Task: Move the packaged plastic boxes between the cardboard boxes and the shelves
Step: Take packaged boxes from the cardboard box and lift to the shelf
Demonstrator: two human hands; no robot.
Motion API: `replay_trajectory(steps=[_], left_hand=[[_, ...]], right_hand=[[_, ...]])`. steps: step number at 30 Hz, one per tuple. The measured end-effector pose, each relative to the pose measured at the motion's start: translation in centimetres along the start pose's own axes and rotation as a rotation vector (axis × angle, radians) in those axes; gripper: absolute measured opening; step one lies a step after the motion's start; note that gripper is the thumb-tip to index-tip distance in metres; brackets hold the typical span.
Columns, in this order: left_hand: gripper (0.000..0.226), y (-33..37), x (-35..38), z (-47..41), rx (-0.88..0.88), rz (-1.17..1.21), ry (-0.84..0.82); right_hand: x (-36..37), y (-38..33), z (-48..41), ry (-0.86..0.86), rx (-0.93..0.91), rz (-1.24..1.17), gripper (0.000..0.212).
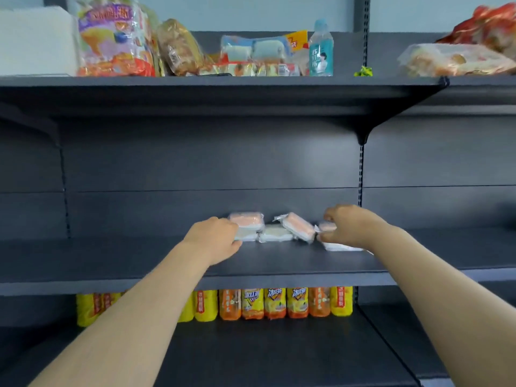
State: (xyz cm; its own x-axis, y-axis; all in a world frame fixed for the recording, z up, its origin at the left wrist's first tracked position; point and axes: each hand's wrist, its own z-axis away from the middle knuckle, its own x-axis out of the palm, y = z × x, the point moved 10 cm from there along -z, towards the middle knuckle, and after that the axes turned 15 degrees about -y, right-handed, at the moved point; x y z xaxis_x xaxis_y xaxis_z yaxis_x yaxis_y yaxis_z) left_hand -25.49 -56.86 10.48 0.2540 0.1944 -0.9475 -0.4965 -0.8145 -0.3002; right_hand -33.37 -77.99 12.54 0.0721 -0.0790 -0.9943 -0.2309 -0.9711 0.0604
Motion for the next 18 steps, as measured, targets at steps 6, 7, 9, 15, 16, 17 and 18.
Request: replay_trajectory(steps=[6, 7, 9, 15, 16, 17, 18], left_hand=[[0.034, -5.6, 0.9, -9.5, 0.011, 0.063, 0.032], [0.034, -6.2, 1.2, -11.0, 0.01, 0.078, 0.042], [0.033, -7.4, 2.0, -13.8, 0.001, 0.12, 0.053], [0.033, -9.9, 5.2, -21.2, -0.046, 0.235, 0.035], [0.034, -10.2, 5.6, -22.3, -0.049, 0.265, 0.041], [0.034, -10.4, 6.2, -23.4, -0.058, 0.309, 0.038], [0.034, -10.7, 6.9, -24.4, -0.07, 0.367, 0.03]], right_hand=[[1.5, -2.3, -9.2, -0.022, 0.047, -0.061, 0.054], [1.7, -2.5, -10.5, -0.019, 0.055, -0.061, 0.055], [2.3, -2.5, -13.0, -0.027, 0.074, -0.057, 0.057], [5.5, -2.5, -18.8, -0.065, 0.13, -0.038, 0.056], [6.1, -2.6, -19.6, -0.065, 0.135, -0.029, 0.054], [6.6, -2.5, -20.4, -0.067, 0.14, -0.027, 0.053], [7.2, -2.5, -21.1, -0.073, 0.144, -0.03, 0.052]])
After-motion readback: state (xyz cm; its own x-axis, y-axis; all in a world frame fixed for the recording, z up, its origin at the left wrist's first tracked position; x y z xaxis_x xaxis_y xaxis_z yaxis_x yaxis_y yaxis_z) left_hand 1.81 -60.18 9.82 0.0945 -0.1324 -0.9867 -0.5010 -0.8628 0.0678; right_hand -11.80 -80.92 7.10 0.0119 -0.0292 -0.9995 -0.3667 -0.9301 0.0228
